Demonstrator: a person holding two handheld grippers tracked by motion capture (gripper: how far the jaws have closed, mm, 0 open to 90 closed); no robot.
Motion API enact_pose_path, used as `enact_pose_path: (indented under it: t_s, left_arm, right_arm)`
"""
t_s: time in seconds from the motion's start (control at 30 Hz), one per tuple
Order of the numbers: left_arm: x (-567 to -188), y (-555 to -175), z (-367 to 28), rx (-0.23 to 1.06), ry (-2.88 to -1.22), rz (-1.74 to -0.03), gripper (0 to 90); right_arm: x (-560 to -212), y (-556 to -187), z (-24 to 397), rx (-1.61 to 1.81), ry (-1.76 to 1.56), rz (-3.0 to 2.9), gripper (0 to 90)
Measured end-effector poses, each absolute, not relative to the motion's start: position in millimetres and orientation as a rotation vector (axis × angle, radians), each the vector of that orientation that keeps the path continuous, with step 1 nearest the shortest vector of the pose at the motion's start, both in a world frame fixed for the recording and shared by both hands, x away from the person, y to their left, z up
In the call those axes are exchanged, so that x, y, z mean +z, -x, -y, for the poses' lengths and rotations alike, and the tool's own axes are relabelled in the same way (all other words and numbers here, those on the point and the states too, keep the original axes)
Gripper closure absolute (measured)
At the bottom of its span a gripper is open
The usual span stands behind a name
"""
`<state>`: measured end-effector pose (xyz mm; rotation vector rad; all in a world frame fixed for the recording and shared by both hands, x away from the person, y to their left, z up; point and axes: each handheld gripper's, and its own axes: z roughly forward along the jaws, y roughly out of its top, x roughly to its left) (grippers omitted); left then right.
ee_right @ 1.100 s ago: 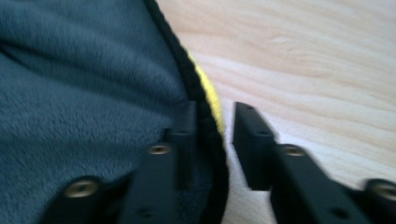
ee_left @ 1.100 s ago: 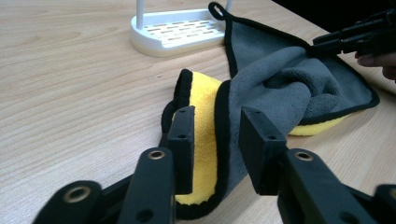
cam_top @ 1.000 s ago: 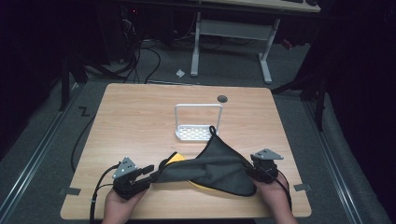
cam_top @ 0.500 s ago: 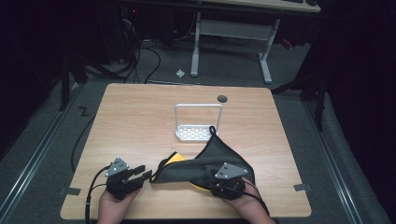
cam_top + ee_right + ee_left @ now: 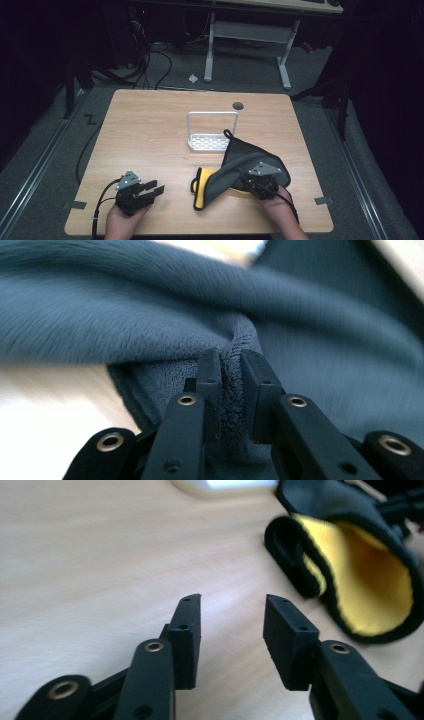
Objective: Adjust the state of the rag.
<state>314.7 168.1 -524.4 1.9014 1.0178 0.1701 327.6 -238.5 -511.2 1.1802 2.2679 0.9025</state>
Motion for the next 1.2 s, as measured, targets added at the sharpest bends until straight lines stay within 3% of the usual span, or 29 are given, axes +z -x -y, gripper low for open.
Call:
enact_pose_path:
  t_s: [0.13,0.33,0.53,0.57,0.63,0.77,1.03,1.2]
  left_arm:
    - [-528,-301,-131,0.117,-2.002,-0.861,59.1]
    - [-532,-280,-82,0.070,-2.075,-0.705,49.5]
    - [-535,-272,-50,0.141,-2.178,-0.652,46.5]
    - [-535,-271,-47,0.166,-2.185,-0.642,48.7]
    - [-534,-272,-46,0.168,-2.197,-0.635,64.8]
    - [-527,-278,-57,0.173,-2.137,-0.661,85.0]
    - [-478,-289,-122,0.257,-1.848,-0.760,86.8]
    - [-457,-308,-141,0.302,-1.790,-0.809,86.4]
  right_arm:
    - [-519,-331,250,0.946,-1.262,-2.282,80.1]
    - [-520,-330,247,0.933,-1.245,-2.276,80.0]
    - [-520,-331,247,0.938,-1.241,-2.279,80.0]
    - [-520,-331,246,0.939,-1.241,-2.278,80.1]
    - [-520,-330,246,0.935,-1.234,-2.279,80.1]
    - [-520,-329,245,0.937,-1.226,-2.282,80.2]
    - [-521,-323,231,0.995,-1.183,-2.349,80.4]
    - [-521,-308,202,1.053,-1.060,-2.470,80.3]
